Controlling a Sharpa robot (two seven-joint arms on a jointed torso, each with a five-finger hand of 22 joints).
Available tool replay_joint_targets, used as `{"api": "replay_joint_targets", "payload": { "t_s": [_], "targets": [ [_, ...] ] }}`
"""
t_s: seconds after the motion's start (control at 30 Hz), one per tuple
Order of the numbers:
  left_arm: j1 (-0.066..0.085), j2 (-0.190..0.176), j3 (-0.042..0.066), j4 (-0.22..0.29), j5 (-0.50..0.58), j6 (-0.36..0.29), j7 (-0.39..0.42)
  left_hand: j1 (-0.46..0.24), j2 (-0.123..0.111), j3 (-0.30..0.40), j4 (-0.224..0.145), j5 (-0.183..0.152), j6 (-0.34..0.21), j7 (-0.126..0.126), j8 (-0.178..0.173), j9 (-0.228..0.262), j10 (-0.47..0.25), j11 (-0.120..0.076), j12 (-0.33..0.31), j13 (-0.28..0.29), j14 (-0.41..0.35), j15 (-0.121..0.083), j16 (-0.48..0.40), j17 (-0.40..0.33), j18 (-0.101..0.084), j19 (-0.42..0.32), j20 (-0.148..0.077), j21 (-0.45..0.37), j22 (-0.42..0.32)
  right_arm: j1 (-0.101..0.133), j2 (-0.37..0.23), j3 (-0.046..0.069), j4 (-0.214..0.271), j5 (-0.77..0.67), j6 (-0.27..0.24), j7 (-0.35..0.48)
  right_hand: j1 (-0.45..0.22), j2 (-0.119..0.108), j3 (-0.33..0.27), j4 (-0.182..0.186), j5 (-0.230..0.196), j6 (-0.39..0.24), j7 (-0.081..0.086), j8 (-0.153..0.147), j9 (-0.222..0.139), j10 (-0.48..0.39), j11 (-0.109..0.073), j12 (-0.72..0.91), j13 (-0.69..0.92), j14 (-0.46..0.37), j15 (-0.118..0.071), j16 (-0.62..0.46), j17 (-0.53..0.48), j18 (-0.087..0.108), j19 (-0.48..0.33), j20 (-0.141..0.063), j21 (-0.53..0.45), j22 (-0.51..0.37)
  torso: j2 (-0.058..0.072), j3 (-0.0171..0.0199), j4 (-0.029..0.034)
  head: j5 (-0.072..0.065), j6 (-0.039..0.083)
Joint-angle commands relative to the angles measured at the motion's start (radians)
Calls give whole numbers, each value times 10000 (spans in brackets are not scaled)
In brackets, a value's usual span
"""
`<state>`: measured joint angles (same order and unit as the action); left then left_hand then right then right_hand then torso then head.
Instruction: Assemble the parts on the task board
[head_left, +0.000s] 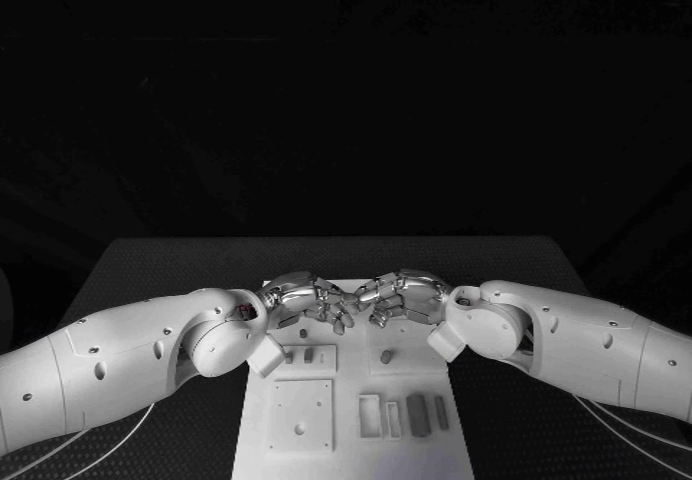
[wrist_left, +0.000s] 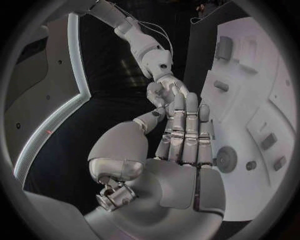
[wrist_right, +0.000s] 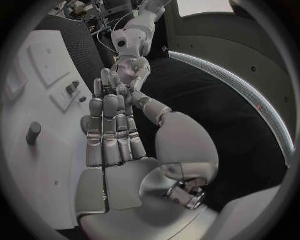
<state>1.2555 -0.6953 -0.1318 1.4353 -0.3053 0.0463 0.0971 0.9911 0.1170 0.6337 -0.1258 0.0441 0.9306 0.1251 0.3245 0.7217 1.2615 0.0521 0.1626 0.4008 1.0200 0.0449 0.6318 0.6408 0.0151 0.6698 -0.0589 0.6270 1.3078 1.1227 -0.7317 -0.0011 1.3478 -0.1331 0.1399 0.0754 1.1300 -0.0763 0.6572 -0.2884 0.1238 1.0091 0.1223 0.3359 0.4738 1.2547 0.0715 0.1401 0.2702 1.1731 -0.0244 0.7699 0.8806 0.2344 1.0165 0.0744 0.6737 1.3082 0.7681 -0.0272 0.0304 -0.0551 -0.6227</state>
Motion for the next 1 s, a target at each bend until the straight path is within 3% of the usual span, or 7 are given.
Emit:
{"api": "replay_joint_targets", "payload": {
  "t_s": [0.03, 0.5, 0.93, 0.97, 1.0],
  "targets": [
    [-6, 5, 2, 13, 39, 181, 38, 40, 41, -3, -56, 48, 55, -33, 31, -6, -60, 35, 49, 18, -27, -35, 46, 18, -147, -66, 17, 39, 227, -5, -4, 8, 13, 16, -136, 252, 126, -10, 73, 13, 35, 69, 0, 37, 42, 75, 20, 55, 21, -25, -79, 60, -12, 274, 46, -36, 50, 151, 0, -4, 2, -11, -6],
    [-7, 10, 2, 2, 72, 151, -103, 39, 36, 5, -65, 48, 48, -24, 26, 18, -77, 39, 68, 34, -36, -34, 59, 33, -150, -73, 18, 52, 225, -14, -6, 8, 205, -578, -858, 481, 184, -50, 430, -6, -2, 307, -116, 178, 264, 319, -110, 192, 342, 81, -194, 169, 38, 274, 202, -131, 234, 157, 6, 0, 4, -1, -22],
    [-6, -23, 1, -40, 730, -337, -271, -34, -48, 22, -7, 50, -145, 121, -173, -50, -220, 131, 81, 61, -149, 6, 32, 50, -147, -118, 44, 76, 214, -21, -13, 8, 181, -1173, -1225, 500, 208, -79, 554, -5, -123, 339, -133, 193, 330, 359, -135, 207, 431, 123, -219, 205, 58, 274, 256, -165, 296, 155, 4, -4, -4, -5, -40],
    [-6, -27, 1, -37, 732, -366, -281, -39, -75, 25, -7, 53, -175, 138, -205, -67, -248, 145, 76, 60, -159, 9, 28, 51, -144, -123, 46, 79, 214, -21, -13, 8, 180, -1183, -1242, 500, 207, -80, 561, -4, -127, 344, -135, 195, 335, 366, -138, 210, 438, 126, -221, 208, 60, 274, 261, -167, 301, 155, 2, -5, -3, -5, -39],
    [-6, -33, 1, -43, 739, -349, -279, -267, -447, -193, 28, 48, -428, 246, -371, -145, -456, 237, -26, 18, -217, 44, -7, 39, -140, -129, 78, 85, 213, -21, -15, 8, 177, -1190, -1249, 498, 208, -83, 568, -4, -135, 348, -137, 197, 340, 371, -140, 212, 444, 130, -223, 211, 62, 274, 266, -170, 306, 156, 2, -6, -4, -2, -41]
  ]
}}
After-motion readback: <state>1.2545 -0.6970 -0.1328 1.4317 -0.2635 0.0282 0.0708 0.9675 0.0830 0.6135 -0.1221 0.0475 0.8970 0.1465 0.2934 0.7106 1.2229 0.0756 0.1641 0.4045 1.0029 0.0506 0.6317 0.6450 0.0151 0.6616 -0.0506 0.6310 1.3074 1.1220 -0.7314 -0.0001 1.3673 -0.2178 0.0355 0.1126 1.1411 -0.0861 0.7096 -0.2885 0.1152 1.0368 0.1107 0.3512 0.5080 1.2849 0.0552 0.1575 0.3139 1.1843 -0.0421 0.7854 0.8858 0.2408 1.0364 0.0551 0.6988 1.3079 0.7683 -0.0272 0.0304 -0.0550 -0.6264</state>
